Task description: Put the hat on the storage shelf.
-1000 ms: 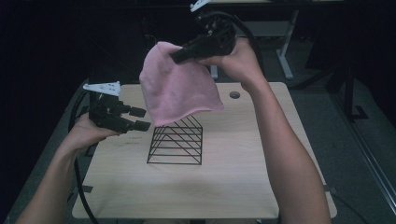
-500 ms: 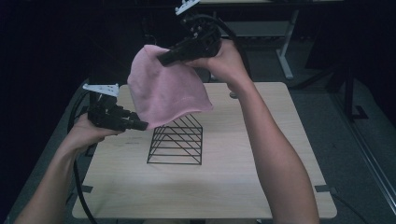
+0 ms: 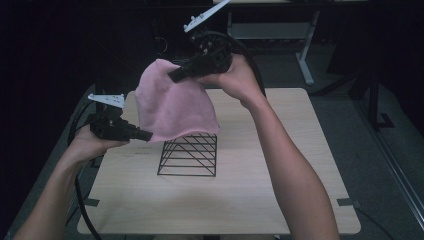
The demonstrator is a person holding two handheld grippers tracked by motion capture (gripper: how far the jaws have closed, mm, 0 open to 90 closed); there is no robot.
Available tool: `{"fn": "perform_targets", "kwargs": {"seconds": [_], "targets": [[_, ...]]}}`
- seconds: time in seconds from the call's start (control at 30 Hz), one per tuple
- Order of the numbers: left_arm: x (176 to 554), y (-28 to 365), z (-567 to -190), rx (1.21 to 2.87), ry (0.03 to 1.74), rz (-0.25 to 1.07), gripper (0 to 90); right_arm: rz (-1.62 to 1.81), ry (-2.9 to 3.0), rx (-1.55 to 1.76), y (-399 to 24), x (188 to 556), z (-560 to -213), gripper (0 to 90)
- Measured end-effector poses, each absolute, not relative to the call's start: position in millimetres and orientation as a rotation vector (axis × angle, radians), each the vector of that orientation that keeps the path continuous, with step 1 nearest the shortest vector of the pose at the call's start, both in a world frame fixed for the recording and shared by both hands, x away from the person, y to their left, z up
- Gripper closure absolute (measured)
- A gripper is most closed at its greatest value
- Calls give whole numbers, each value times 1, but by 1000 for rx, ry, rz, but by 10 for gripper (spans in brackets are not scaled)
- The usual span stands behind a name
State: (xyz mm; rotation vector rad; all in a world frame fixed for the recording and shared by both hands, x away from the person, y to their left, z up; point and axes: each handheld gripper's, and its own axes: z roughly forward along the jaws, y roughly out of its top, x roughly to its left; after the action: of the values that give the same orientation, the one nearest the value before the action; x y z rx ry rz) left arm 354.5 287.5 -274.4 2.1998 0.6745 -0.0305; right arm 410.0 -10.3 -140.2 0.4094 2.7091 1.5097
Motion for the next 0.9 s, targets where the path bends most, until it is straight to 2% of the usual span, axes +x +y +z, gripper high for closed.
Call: {"fn": "perform_targets", "kwargs": {"seconds": [0.4,0.9], "targets": [[366,276,-289,2234,690,-14,835,1497,2713,528,-32,422,-168,783],[372,256,-304,2319,685,4,834,1504,2718,569,-54,417,-190,780]]}}
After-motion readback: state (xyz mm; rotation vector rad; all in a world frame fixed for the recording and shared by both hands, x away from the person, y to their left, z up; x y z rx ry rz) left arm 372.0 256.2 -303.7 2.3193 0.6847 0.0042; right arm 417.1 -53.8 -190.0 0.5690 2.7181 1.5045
